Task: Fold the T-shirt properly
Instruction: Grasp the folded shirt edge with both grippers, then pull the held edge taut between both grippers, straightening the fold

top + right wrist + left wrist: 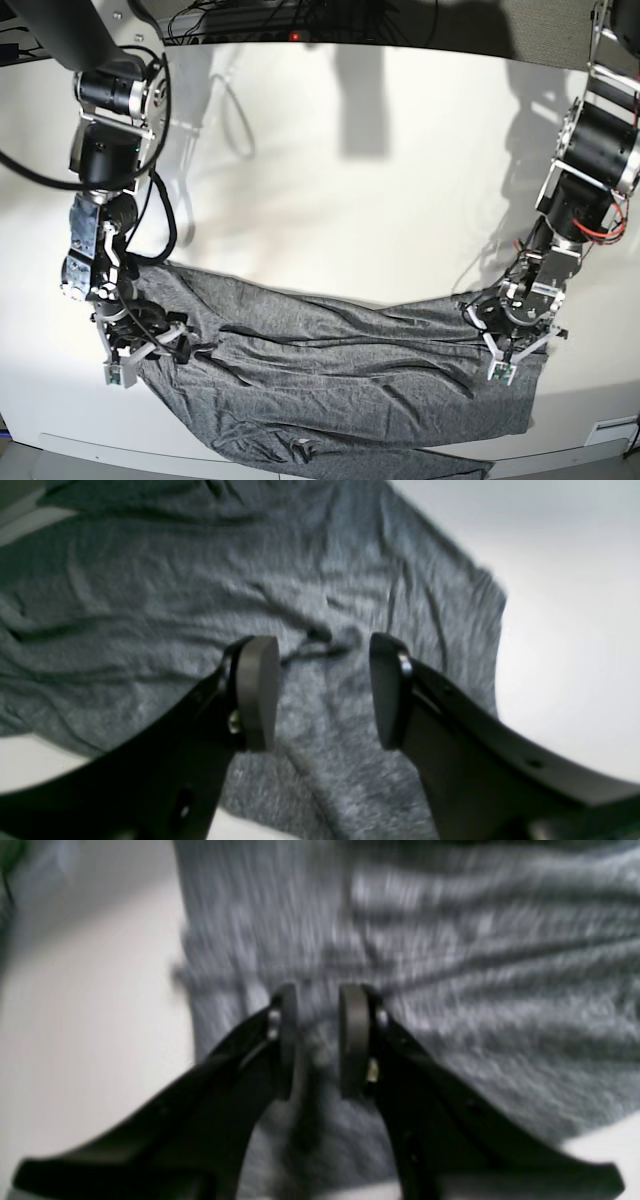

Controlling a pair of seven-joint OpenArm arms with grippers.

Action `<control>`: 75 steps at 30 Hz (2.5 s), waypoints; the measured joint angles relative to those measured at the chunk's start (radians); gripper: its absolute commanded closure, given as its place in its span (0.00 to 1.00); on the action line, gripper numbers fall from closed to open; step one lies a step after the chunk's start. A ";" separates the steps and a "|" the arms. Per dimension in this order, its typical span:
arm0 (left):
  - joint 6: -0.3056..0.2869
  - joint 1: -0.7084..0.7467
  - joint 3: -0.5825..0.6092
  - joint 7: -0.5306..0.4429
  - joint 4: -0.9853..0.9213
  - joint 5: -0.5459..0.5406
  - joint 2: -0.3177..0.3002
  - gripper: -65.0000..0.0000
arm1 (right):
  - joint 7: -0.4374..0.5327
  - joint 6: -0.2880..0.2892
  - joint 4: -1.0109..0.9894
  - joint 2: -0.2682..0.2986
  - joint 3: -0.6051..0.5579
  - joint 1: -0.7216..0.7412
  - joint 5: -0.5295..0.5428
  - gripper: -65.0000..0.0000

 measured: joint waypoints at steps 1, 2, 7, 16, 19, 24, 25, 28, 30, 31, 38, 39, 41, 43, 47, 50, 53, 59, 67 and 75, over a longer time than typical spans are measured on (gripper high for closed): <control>-0.002 0.014 -0.005 -0.003 0.028 -0.018 -0.008 0.77 | 0.000 0.000 -0.017 0.000 -0.008 -0.003 0.000 0.54; -0.006 0.028 -0.016 -0.004 0.055 -0.024 -0.016 0.77 | 0.000 0.000 -0.036 -0.001 -0.014 -0.005 0.000 0.54; -0.016 0.117 -0.100 -0.003 0.181 -0.023 -0.040 0.77 | 0.016 0.000 -0.094 -0.001 -0.025 -0.005 -0.047 0.54; -0.101 0.220 -0.196 -0.074 0.204 -0.022 -0.041 0.77 | 0.039 -0.037 -0.179 0.011 -0.024 -0.005 -0.133 0.54; -0.101 0.235 -0.196 -0.089 0.207 -0.023 -0.041 0.77 | 0.040 -0.039 -0.188 0.033 -0.024 -0.017 -0.134 0.54; -0.101 0.254 -0.198 -0.113 0.212 -0.023 -0.041 0.77 | 0.061 -0.040 -0.187 0.071 -0.024 -0.049 -0.129 0.54; -0.101 0.254 -0.198 -0.113 0.213 -0.024 -0.041 0.77 | 0.061 -0.039 -0.186 0.079 -0.024 -0.055 -0.127 0.54; -0.101 0.254 -0.198 -0.113 0.213 -0.023 -0.041 0.77 | 0.076 -0.034 -0.185 0.109 -0.024 -0.080 -0.123 0.54; -0.101 0.254 -0.198 -0.109 0.213 -0.023 -0.041 0.77 | 0.076 -0.033 -0.185 0.132 -0.024 -0.094 -0.123 0.54; -0.101 0.254 -0.198 -0.108 0.213 -0.023 -0.041 0.77 | 0.077 -0.034 -0.185 0.145 -0.024 -0.100 -0.123 0.54; -0.134 0.263 -0.198 -0.103 0.218 -0.024 -0.071 0.77 | 0.071 -0.033 -0.184 0.225 -0.025 -0.129 -0.112 0.54; -0.138 0.267 -0.198 -0.106 0.220 -0.027 -0.080 0.77 | 0.060 -0.033 -0.184 0.233 -0.025 -0.130 -0.095 0.54; -0.144 0.280 -0.198 -0.112 0.224 -0.031 -0.098 0.77 | 0.045 -0.033 -0.184 0.245 -0.025 -0.130 -0.065 0.54; -0.147 0.299 -0.200 -0.130 0.227 -0.037 -0.111 0.77 | 0.037 -0.033 -0.184 0.248 -0.025 -0.130 -0.063 0.54; -0.148 0.347 -0.201 -0.159 0.246 -0.042 -0.132 0.77 | 0.026 -0.024 -0.184 0.249 -0.025 -0.131 -0.062 0.54; -0.138 0.399 -0.203 -0.166 0.295 -0.041 -0.147 0.77 | 0.018 -0.018 -0.172 0.249 -0.025 -0.145 -0.046 0.54; -0.130 0.454 -0.203 -0.150 0.368 -0.040 -0.170 0.77 | -0.024 -0.015 -0.129 0.253 -0.025 -0.179 -0.005 0.54; -0.123 0.550 -0.203 -0.098 0.528 -0.034 -0.237 0.77 | -0.038 -0.015 0.006 0.251 -0.025 -0.279 0.000 0.54; -0.121 0.558 -0.201 0.002 0.657 -0.012 -0.249 0.77 | -0.084 -0.018 0.031 0.252 -0.025 -0.285 0.039 0.54; -0.008 0.394 -0.202 -0.026 0.613 0.085 -0.181 0.77 | -0.087 -0.021 0.030 0.248 -0.025 -0.284 0.068 0.54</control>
